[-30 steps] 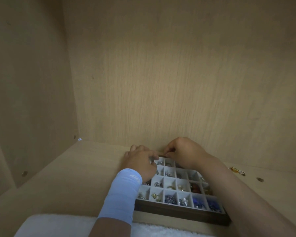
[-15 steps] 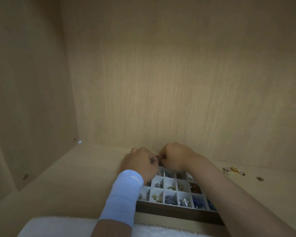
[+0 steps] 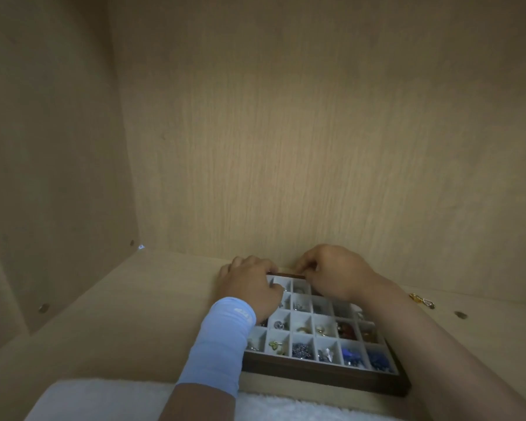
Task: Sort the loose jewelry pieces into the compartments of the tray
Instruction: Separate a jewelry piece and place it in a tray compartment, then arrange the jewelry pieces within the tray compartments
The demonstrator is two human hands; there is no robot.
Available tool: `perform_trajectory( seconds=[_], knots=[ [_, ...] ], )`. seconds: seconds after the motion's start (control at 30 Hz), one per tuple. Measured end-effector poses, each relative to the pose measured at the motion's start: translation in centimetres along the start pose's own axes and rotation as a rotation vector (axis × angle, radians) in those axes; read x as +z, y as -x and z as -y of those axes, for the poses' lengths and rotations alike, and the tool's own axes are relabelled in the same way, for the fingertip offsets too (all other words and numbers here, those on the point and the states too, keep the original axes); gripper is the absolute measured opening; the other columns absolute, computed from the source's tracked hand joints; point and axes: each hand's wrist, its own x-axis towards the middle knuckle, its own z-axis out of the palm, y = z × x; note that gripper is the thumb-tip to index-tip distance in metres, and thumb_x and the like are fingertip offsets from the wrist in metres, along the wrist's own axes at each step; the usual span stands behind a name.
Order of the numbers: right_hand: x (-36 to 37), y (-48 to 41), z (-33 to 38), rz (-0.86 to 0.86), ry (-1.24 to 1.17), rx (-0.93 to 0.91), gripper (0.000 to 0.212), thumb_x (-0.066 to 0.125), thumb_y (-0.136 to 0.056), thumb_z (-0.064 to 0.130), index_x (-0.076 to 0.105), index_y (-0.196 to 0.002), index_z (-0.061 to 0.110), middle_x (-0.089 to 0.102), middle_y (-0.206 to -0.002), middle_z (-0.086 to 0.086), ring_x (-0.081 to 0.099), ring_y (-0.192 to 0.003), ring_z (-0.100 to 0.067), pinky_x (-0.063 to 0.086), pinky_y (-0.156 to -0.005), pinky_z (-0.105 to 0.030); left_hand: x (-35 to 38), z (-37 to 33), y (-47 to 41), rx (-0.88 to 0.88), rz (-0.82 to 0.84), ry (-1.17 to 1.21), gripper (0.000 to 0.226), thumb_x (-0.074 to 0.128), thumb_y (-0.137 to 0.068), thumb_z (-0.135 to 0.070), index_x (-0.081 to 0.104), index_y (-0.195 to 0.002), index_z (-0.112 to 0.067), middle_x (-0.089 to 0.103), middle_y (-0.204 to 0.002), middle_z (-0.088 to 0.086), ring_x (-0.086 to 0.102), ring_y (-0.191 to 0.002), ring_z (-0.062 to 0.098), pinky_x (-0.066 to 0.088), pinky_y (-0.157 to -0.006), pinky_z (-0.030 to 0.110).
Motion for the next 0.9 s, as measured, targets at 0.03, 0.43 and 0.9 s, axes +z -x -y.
perform_trajectory(
  seconds=[0.03,0.43,0.9],
  knots=[
    [-0.4,0.6,-0.5,0.001,0.032,-0.012,0.031,0.056,-0.091,0.030,0.070,-0.118,0.034,0.067,-0.123,0.012,0.060,-0.108,-0.010,0.050,-0.094,-0.033,0.1,0.1,-0.1,-0.023,0.032,-0.034,0.041,0.047,-0.089,-0.044,0.053,-0.129,-0.040,0.050,-0.139,-0.012,0.037,-0.129,0.017,0.022,-0.111,0.036],
    [-0.7,7.6,-3.2,0.478,0.095,-0.066,0.116,0.059,-0.063,0.088,-0.002,-0.154,0.051,-0.012,-0.167,0.009,-0.015,-0.153,-0.019,-0.007,-0.118,-0.055,-0.1,-1.7,0.5,-0.080,0.265,-0.244,0.063,0.037,-0.083,-0.065,0.038,-0.141,-0.041,0.043,-0.145,-0.003,0.033,-0.132,0.025,0.033,-0.099,0.040],
    [-3.5,9.3,-16.4,-0.122,-0.073,0.282,0.048,0.069,-0.088,0.024,0.060,-0.134,0.030,0.063,-0.136,0.006,0.059,-0.123,-0.014,0.043,-0.104,-0.027,2.5,-12.4,0.4,0.236,0.187,0.064,0.042,0.050,-0.095,-0.040,0.050,-0.137,-0.037,0.049,-0.143,-0.009,0.039,-0.133,0.014,0.031,-0.108,0.031]
  ],
)
